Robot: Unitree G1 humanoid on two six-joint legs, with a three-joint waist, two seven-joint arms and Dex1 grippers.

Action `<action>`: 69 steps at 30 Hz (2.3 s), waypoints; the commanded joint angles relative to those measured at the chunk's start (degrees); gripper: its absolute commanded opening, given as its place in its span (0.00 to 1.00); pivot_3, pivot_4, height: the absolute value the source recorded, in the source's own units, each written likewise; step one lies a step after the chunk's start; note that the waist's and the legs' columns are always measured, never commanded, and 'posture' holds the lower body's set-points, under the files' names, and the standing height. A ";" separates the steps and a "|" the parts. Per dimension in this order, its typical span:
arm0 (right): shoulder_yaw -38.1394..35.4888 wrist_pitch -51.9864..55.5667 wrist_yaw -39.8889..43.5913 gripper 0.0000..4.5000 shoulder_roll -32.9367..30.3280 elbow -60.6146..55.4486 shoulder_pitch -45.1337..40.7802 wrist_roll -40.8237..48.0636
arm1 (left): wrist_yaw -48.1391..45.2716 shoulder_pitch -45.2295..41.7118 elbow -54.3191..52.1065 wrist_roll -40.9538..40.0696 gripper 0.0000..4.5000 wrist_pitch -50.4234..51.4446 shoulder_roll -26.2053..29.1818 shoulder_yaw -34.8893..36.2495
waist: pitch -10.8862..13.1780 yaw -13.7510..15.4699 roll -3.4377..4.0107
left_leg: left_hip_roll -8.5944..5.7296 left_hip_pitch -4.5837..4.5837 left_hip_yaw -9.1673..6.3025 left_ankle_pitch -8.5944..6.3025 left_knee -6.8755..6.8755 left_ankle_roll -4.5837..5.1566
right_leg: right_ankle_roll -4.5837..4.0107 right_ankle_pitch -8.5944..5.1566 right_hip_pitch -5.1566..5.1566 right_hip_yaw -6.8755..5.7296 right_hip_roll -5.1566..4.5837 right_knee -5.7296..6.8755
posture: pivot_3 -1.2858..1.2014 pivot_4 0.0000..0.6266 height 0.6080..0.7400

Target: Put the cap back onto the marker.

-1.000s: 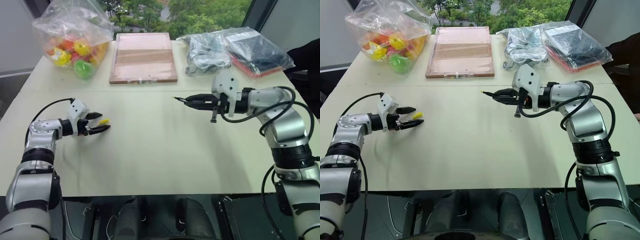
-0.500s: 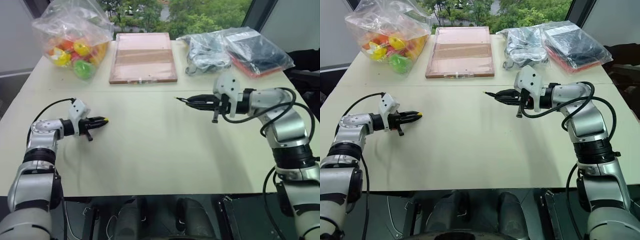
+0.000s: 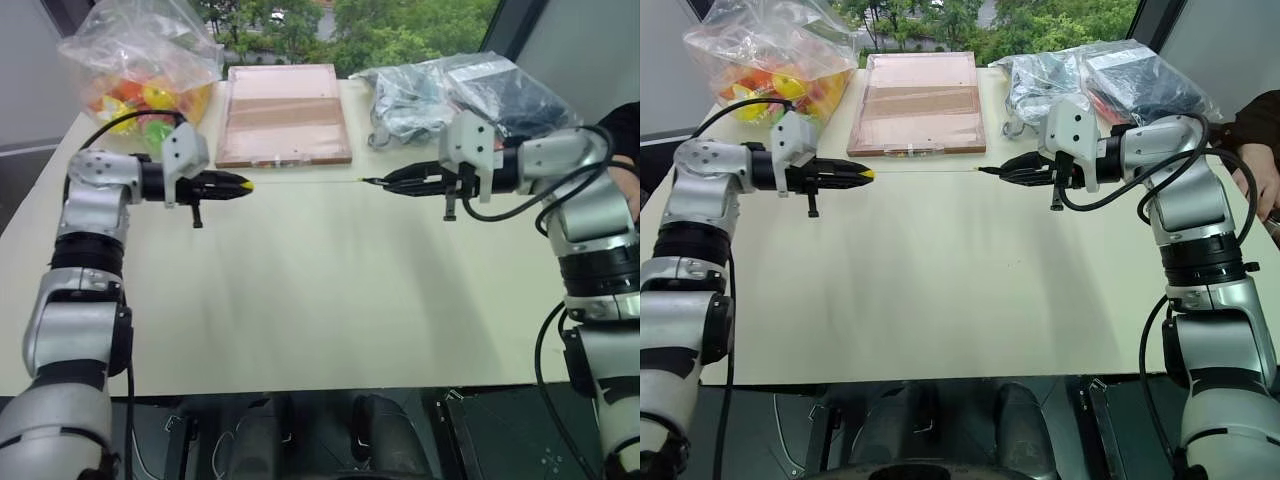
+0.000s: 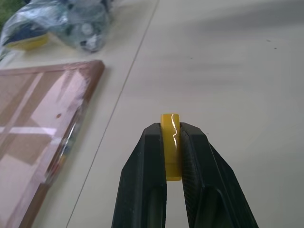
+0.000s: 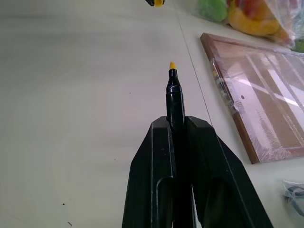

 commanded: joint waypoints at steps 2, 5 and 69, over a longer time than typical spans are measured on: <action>0.34 -2.74 -0.86 0.00 2.66 1.60 -3.36 -0.79 | -0.85 -3.73 -2.04 -0.95 0.01 -1.55 -2.42 -0.53 | 0.00 0.08 0.00 | 0.00 -0.01 0.00 0.00 0.01 0.00 | 0.00 0.00 0.00 0.00 0.00 0.00 | 0.52 0.24 1.00; 0.97 -3.76 -1.14 0.00 3.90 2.78 -3.37 -1.47 | -1.00 -5.09 -1.29 -0.92 0.01 -1.88 -4.73 -0.95 | 0.00 0.20 0.00 | 0.00 -0.01 -0.01 0.00 0.02 0.00 | 0.00 0.00 0.01 0.00 0.00 0.00 | 0.52 0.24 1.00; 0.72 -7.11 -4.47 0.00 11.87 7.51 -4.99 -3.12 | -0.74 -7.07 -0.81 2.31 0.01 -9.88 -14.99 -6.56 | 0.01 0.08 0.01 | -0.01 -0.01 -0.02 0.01 0.02 0.00 | 0.00 0.00 0.01 0.00 0.00 0.01 | 0.52 0.24 1.00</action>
